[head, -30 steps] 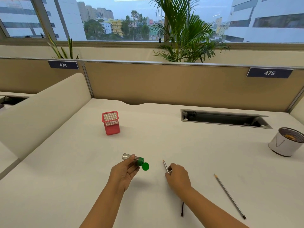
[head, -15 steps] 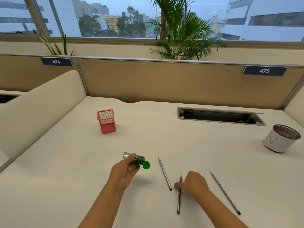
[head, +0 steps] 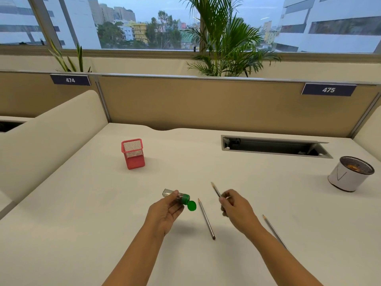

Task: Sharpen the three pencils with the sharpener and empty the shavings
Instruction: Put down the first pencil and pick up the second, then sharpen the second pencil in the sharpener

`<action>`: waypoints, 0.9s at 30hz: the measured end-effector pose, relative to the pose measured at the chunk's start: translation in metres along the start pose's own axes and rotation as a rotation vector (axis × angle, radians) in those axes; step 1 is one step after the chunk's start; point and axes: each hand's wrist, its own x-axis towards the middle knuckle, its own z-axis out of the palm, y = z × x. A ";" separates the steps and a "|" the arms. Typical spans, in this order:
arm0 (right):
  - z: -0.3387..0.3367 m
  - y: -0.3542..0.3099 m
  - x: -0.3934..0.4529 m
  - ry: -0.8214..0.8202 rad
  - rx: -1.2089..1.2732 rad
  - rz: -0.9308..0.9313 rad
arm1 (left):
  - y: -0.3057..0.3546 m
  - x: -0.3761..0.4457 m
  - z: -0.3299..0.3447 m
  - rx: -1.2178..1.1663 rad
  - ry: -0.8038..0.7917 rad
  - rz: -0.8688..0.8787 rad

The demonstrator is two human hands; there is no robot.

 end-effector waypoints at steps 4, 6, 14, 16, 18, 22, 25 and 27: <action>0.002 -0.019 -0.009 0.004 -0.233 -0.207 | 0.004 -0.002 0.003 -0.037 -0.006 0.002; 0.004 -0.021 -0.013 0.010 -0.364 -0.280 | 0.006 -0.003 0.004 -0.048 -0.010 0.009; 0.010 -0.019 -0.011 0.056 -0.485 -0.382 | 0.007 -0.005 0.007 -0.047 -0.033 0.026; 0.011 -0.019 -0.010 0.066 -0.494 -0.394 | 0.007 -0.005 0.008 -0.040 -0.038 0.030; 0.012 -0.021 -0.009 0.074 -0.499 -0.397 | 0.007 -0.005 0.008 -0.031 -0.044 0.037; 0.013 -0.022 -0.009 0.070 -0.478 -0.418 | 0.007 -0.006 0.009 -0.007 -0.041 0.059; 0.014 -0.020 -0.009 0.064 -0.432 -0.428 | 0.007 -0.007 0.009 -0.004 -0.037 0.069; 0.014 -0.018 -0.007 0.072 -0.411 -0.440 | 0.009 -0.006 0.009 0.010 -0.035 0.079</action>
